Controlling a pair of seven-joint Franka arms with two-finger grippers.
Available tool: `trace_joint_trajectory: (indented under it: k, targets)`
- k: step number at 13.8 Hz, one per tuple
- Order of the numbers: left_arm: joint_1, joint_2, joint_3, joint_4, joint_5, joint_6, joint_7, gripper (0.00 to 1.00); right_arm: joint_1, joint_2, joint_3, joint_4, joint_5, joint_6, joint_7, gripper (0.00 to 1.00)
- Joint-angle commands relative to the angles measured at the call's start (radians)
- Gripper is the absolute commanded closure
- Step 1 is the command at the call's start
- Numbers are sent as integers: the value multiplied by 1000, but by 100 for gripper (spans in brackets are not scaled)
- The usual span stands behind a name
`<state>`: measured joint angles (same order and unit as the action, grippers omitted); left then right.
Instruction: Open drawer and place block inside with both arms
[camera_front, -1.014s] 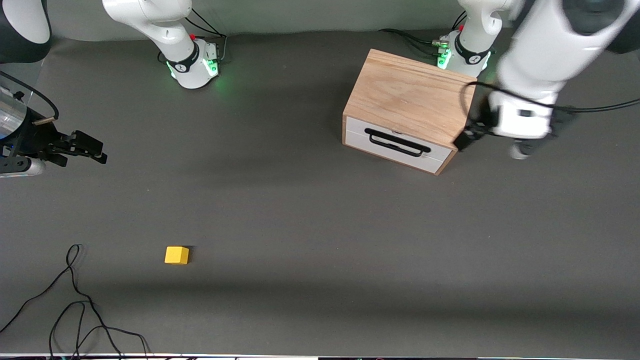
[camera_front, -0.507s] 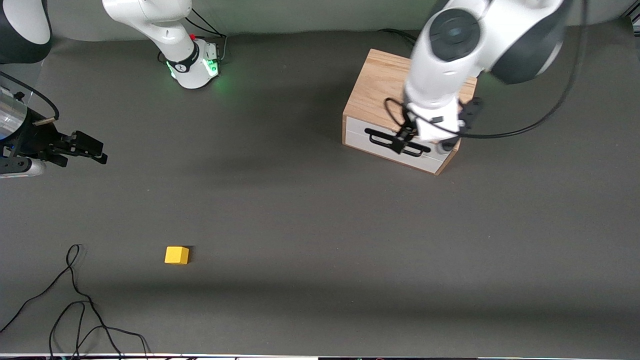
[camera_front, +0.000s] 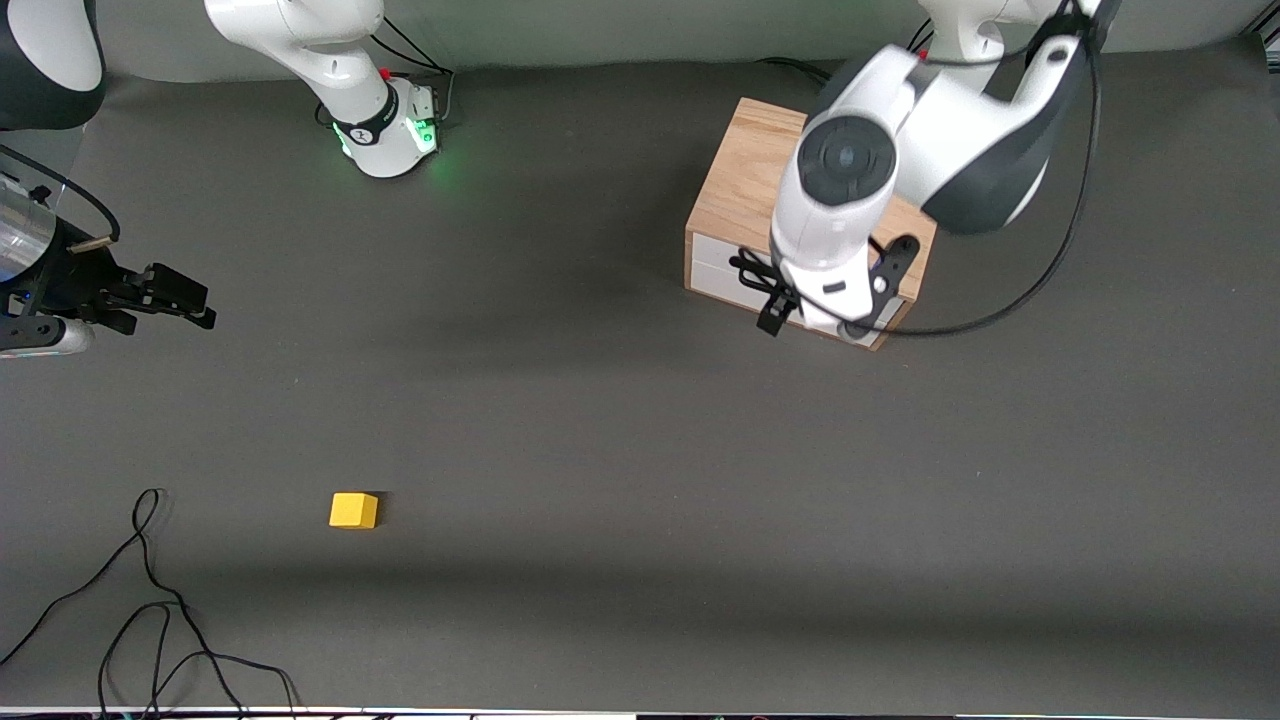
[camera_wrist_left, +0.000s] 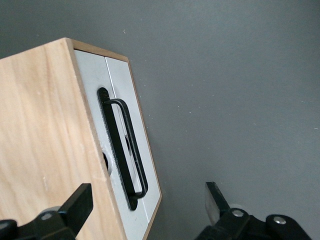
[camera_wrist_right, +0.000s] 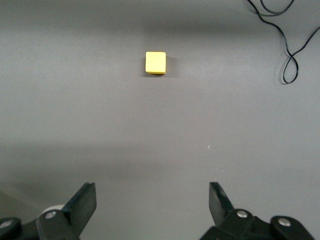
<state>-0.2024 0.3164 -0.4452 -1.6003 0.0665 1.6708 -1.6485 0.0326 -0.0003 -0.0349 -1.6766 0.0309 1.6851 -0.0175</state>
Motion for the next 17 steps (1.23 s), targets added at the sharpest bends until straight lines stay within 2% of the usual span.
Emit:
trace_joint_trajectory:
  k: [1, 7, 14, 17]
  targets:
    - [-2, 64, 0, 2, 16, 36, -27, 0, 0, -4, -2, 0, -6, 5, -15, 0]
    - [1, 70, 2, -134, 16, 133, -65, 0, 0, -7, -10, 0, -6, 5, -16, 0]
    - [3, 95, 6, -220, 16, 198, -73, 0, 0, -6, -10, 2, -6, 5, -15, 0]
    - [-2, 111, 6, -225, 18, 214, -99, 0, 0, -4, -10, 0, -6, 7, -15, 0]
